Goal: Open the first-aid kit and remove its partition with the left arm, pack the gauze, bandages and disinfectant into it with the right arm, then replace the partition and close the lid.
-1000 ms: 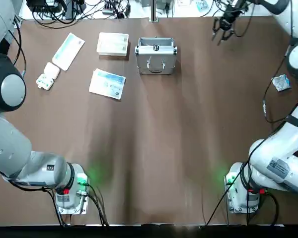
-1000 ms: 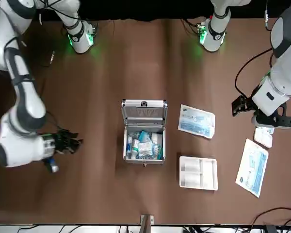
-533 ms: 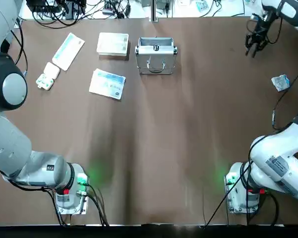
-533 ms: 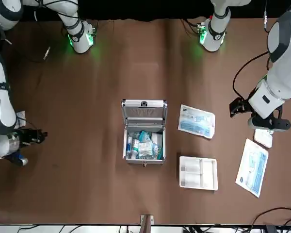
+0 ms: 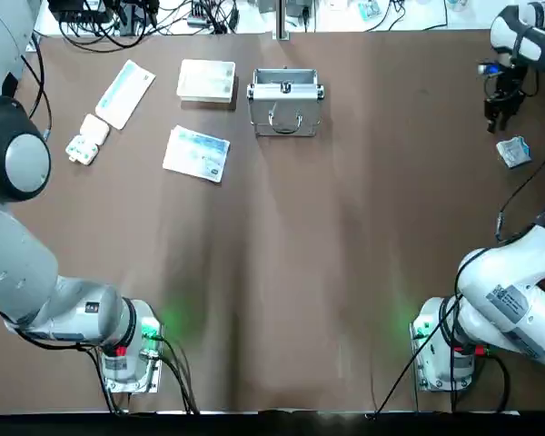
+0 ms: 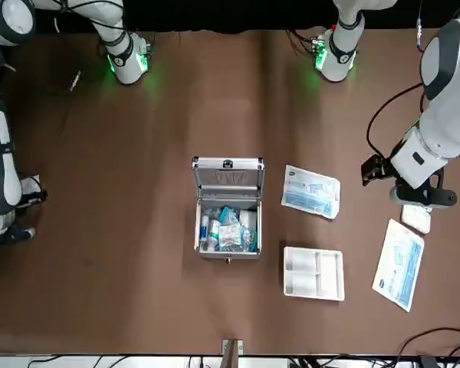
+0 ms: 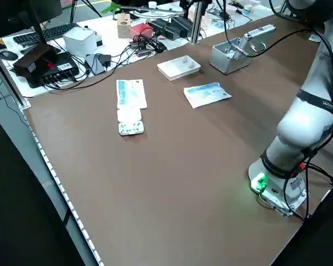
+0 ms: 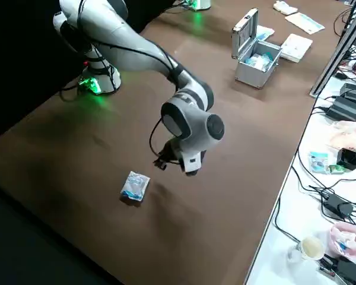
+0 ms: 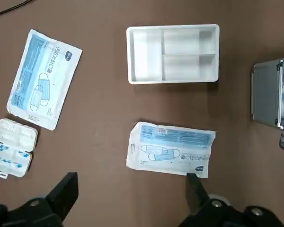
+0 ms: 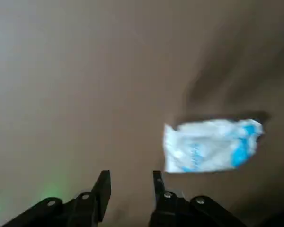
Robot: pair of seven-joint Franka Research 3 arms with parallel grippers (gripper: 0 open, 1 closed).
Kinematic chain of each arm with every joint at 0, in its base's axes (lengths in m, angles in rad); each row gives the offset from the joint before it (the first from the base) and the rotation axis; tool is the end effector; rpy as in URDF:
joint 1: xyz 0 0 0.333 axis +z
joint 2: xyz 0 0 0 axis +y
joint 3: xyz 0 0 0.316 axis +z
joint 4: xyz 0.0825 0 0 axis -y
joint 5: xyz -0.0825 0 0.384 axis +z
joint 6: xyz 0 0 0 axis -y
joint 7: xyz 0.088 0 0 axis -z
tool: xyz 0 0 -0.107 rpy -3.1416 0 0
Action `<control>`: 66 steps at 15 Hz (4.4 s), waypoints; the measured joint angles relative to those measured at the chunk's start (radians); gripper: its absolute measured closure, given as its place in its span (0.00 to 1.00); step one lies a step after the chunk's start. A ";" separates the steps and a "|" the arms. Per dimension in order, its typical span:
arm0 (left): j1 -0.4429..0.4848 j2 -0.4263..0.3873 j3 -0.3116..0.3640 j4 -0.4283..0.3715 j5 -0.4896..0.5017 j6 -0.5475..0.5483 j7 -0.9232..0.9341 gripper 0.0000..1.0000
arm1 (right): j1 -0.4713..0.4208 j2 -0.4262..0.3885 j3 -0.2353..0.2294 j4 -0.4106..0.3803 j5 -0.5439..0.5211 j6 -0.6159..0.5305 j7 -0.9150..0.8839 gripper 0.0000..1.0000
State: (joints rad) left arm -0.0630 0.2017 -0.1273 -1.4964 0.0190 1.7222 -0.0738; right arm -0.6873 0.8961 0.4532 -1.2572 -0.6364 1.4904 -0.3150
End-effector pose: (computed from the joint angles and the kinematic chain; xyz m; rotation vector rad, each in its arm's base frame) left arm 0.6161 -0.1095 0.5552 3.1261 -0.1819 0.0386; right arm 0.6219 -0.2912 0.2221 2.9055 0.2504 -0.9244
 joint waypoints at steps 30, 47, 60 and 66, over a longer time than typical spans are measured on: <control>-0.012 0.009 -0.001 -0.006 0.000 0.000 0.000 0.00 | -0.035 0.049 -0.108 -0.093 -0.053 0.158 -0.067 0.37; -0.012 0.009 -0.001 -0.006 0.000 0.000 0.000 0.00 | -0.031 0.047 -0.119 -0.089 -0.053 0.181 -0.067 0.92; -0.012 0.010 0.000 -0.007 0.000 0.003 0.000 0.00 | -0.012 -0.085 0.377 -0.003 0.280 -0.248 0.503 0.92; -0.011 0.034 0.001 -0.008 0.001 0.049 0.000 0.00 | 0.143 -0.080 0.495 -0.005 0.485 -0.069 1.160 0.92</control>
State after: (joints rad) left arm -0.0743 0.2357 -0.1263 -1.5042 0.0201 1.7707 -0.0735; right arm -0.5440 0.8160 0.9483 -1.2626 -0.1510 1.4215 0.8451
